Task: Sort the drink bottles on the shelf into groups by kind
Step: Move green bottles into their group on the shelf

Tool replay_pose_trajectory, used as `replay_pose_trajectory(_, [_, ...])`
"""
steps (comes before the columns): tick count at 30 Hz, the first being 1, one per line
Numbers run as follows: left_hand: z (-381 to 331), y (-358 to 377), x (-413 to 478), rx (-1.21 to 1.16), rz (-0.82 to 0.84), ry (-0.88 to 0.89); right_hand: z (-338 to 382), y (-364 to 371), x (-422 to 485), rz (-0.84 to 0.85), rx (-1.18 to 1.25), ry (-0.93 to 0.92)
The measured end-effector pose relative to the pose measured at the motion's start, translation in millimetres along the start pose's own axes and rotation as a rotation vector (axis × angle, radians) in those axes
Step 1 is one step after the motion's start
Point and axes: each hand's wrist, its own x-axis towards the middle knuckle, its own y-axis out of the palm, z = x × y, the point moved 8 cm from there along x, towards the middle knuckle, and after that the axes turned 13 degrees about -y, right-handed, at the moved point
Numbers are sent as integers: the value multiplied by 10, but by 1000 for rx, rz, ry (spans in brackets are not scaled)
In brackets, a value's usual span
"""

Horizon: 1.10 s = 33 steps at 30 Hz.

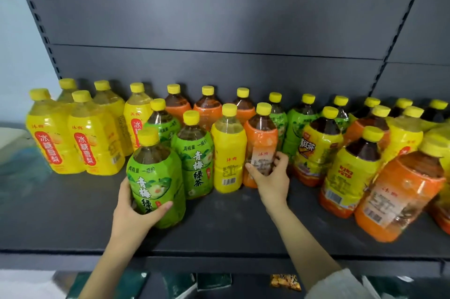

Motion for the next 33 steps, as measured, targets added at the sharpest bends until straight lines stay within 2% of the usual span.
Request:
replay_pose_trajectory(6, [24,-156,-59,34,-9,2,59,348,27,78,57,-2])
replay_pose_trajectory(10, [17,-268,-60,46,-25,27,88,498,-54,155,268,54])
replay_pose_trajectory(12, [12,-335,-30,42,-30,36,145,389,-133,40,164,10])
replay_pose_trajectory(14, [19,-419,12,15,-39,40,359,266,-253,-97,99,-114])
replay_pose_trajectory(15, [21,-460,29,3,-47,36,500,292,-308,-86,155,-165])
replay_pose_trajectory(16, [23,-501,48,0,-57,29,635,392,-353,-5,244,-187])
replay_pose_trajectory(18, [44,-562,74,-9,-69,19,837,730,-460,257,415,-167])
replay_pose_trajectory(20, [80,-585,97,-6,-99,12,923,968,-554,393,429,-166])
replay_pose_trajectory(26, [-15,-495,131,69,-217,27,896,1127,-561,347,173,-234])
replay_pose_trajectory(30, [31,-584,203,28,-139,-7,939,1230,-570,327,159,-253])
replay_pose_trajectory(33, [63,-676,269,43,-75,-12,926,1364,-634,355,271,-203])
